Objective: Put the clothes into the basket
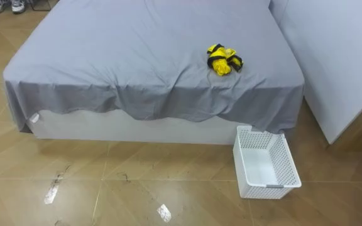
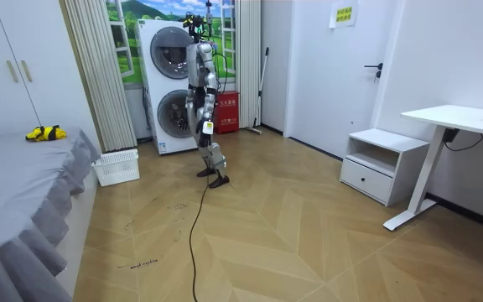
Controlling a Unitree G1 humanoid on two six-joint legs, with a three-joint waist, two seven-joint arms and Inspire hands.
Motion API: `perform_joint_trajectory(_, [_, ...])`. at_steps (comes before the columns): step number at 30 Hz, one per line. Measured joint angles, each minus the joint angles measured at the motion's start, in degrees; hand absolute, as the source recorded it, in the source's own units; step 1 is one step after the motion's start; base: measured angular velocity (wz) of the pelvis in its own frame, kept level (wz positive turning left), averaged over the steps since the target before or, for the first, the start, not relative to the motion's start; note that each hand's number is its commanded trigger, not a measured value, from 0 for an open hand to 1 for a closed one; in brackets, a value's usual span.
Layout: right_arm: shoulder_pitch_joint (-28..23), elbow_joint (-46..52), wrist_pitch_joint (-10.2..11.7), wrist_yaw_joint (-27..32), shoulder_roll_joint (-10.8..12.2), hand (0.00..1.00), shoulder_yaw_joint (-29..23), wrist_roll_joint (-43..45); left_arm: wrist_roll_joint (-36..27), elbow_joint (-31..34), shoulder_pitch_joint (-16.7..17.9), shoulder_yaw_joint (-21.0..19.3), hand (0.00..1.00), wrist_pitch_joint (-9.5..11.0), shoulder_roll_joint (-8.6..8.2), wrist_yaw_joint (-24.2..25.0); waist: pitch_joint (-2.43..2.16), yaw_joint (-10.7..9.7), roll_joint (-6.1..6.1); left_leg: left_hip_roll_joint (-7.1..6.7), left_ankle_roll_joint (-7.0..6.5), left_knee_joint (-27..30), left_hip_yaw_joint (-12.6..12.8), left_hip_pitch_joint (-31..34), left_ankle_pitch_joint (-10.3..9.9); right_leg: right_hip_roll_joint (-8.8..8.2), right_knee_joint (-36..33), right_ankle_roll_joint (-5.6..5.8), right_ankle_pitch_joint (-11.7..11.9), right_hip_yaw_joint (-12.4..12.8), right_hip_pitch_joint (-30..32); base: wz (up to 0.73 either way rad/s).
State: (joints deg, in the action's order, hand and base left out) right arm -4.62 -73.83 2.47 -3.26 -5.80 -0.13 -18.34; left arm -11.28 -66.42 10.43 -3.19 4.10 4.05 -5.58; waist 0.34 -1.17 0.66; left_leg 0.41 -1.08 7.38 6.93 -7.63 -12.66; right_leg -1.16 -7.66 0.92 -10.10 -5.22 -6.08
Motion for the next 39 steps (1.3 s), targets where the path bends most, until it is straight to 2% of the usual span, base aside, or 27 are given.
perform_joint_trajectory(9, [-0.5, 0.0, 0.8, -0.5, 0.0, 0.00, 0.1, -1.5, 0.3, 0.0, 0.0, 0.0, 0.00, 0.2, 0.00, -0.1, -0.10, 0.0, 0.19, 0.00, 0.01, 0.0, 0.2, 0.2, 0.0, -0.02, 0.0, 0.00, 0.0, 0.0, 0.2, 0.00])
perform_joint_trajectory(23, [-1.0, 0.4, 0.4, -0.5, 0.0, 0.00, 0.1, -2.1, -0.5, 0.0, 0.2, 0.0, 0.00, 0.0, 0.56, 1.2, -0.35, 0.0, 0.33, 0.08, 0.00, 0.2, 0.5, 1.2, 0.0, 0.07, -0.1, 0.00, 0.0, 0.3, 1.0, 0.00])
perform_joint_trajectory(25, [-1.1, 0.9, 0.4, -0.5, 0.0, 0.00, 0.1, -1.5, -0.5, 0.0, 0.2, 0.0, 0.00, 0.0, 0.58, 1.4, -0.39, 0.0, 0.19, 0.35, 0.11, 0.9, 0.6, 1.6, -0.6, 0.23, -0.3, -0.17, -0.1, 0.3, 1.3, 0.00])
perform_joint_trajectory(28, [-0.8, 1.0, -0.1, -0.7, 0.0, 0.00, 0.1, -1.6, -0.6, 0.0, -0.4, -0.8, 0.00, 0.0, 1.23, 2.3, -0.34, 0.1, 0.08, 1.55, 0.68, 7.1, 0.6, 4.2, -3.2, 0.76, -3.6, -0.83, -1.9, -0.1, 2.9, 0.00])
perform_joint_trajectory(29, [-0.9, 0.9, -0.1, -0.7, 0.0, 0.00, 0.0, -2.1, -2.2, 0.2, -0.4, -1.2, 0.00, 0.0, 1.46, 2.4, -0.27, 0.1, 0.37, 2.41, 1.30, 11.9, 0.7, 6.1, -4.8, 1.14, -5.3, -1.18, -3.4, -0.2, 3.9, 0.00])
perform_joint_trajectory(30, [-1.0, 1.0, -0.1, -0.9, 0.1, 0.00, 0.1, -2.7, -4.7, 0.6, -0.3, -1.5, 0.00, 0.0, 1.90, 2.4, -0.09, 0.4, 0.78, 3.35, 2.06, 19.1, 0.9, 9.3, -5.6, 1.43, -7.0, -1.90, -4.8, -0.2, 4.2, 0.03])
perform_joint_trajectory(31, [-1.0, 1.1, -0.1, -1.0, 0.2, 0.00, 0.1, -2.7, -5.6, 1.1, -0.1, -1.9, 0.00, 0.0, 2.01, 2.4, -0.13, 0.4, 0.99, 3.96, 2.06, 23.2, 0.9, 11.1, -5.6, 1.60, -7.4, -2.27, -5.2, -0.3, 4.2, 0.00])
perform_joint_trajectory(32, [-1.0, 1.2, 0.0, -1.0, -0.2, 0.00, 0.0, -2.7, -7.5, 2.3, 0.1, -2.3, 0.00, 0.1, 1.98, 2.6, -0.17, 0.5, 0.68, 5.59, 2.04, 31.0, 0.8, 14.5, -5.5, 2.42, -8.2, -3.17, -6.2, -0.4, 4.0, 0.08])
perform_joint_trajectory(33, [-1.4, 1.3, 0.0, -1.0, -0.4, 0.00, 0.0, -2.8, -9.3, 2.4, 0.1, -2.4, 0.00, 0.5, 2.11, 2.9, 0.03, 0.3, 0.25, 7.46, 1.77, 37.5, 0.8, 17.5, -4.8, 3.23, -8.8, -3.79, -6.9, -0.2, 3.4, 0.10])
perform_joint_trajectory(34, [-1.6, 1.4, 0.0, -0.9, -0.3, 0.00, 0.0, -3.9, -11.5, 2.3, 0.3, -2.4, 0.00, 0.9, 2.26, 3.4, 0.28, 0.1, 0.70, 7.85, 0.93, 42.3, 0.4, 20.0, -3.5, 3.21, -9.5, -4.29, -7.8, 0.1, 2.3, 0.10])
perform_joint_trajectory(35, [-2.0, 1.7, -0.1, -0.6, -0.4, 0.00, 0.1, -4.4, -12.9, 2.4, 0.2, -2.3, 0.00, 1.3, 2.25, 3.6, 0.19, 0.1, 0.88, 7.06, 0.39, 42.0, 0.4, 20.9, -3.9, 2.79, -9.7, -4.29, -8.3, 0.2, 1.9, 0.09])
perform_joint_trajectory(36, [-2.4, 2.3, -0.1, -0.1, -0.8, 0.00, 0.0, -4.8, -14.7, 2.6, 0.0, -2.0, 0.00, 1.7, 1.84, 4.2, 0.23, 0.0, 0.86, 4.75, -0.10, 38.7, 0.6, 23.7, -4.2, 1.70, -10.3, -4.11, -9.3, 0.2, 1.9, 0.00])
perform_joint_trajectory(37, [-2.4, 2.6, -0.6, 0.3, -1.2, 0.00, 0.1, -5.2, -16.8, 3.0, 0.0, -1.3, 0.00, 2.5, 1.36, 4.3, 0.00, 0.2, 1.27, 2.36, 0.42, 31.5, 0.9, 26.6, -3.6, 0.47, -10.5, -3.49, -10.0, 0.6, 2.0, -0.06])
perform_joint_trajectory(38, [-2.4, 2.7, -0.8, 0.5, -1.4, 0.00, 0.1, -5.2, -17.7, 3.3, 0.0, -1.0, 0.00, 2.9, 1.22, 4.3, -0.04, 0.1, 1.32, 1.36, 1.28, 27.0, 1.1, 27.9, -3.0, -0.01, -10.3, -3.29, -10.3, 0.8, 2.1, -0.28])
perform_joint_trajectory(39, [-2.4, 2.7, -1.0, 0.9, -1.5, 0.00, 0.1, -5.2, -18.5, 3.5, 0.1, -1.0, 0.00, 3.5, 1.13, 4.3, -0.01, 0.8, 1.27, 0.54, 1.78, 18.0, 1.6, 30.1, 0.9, -0.93, -10.2, -3.03, -11.0, 1.0, 2.0, -0.52])
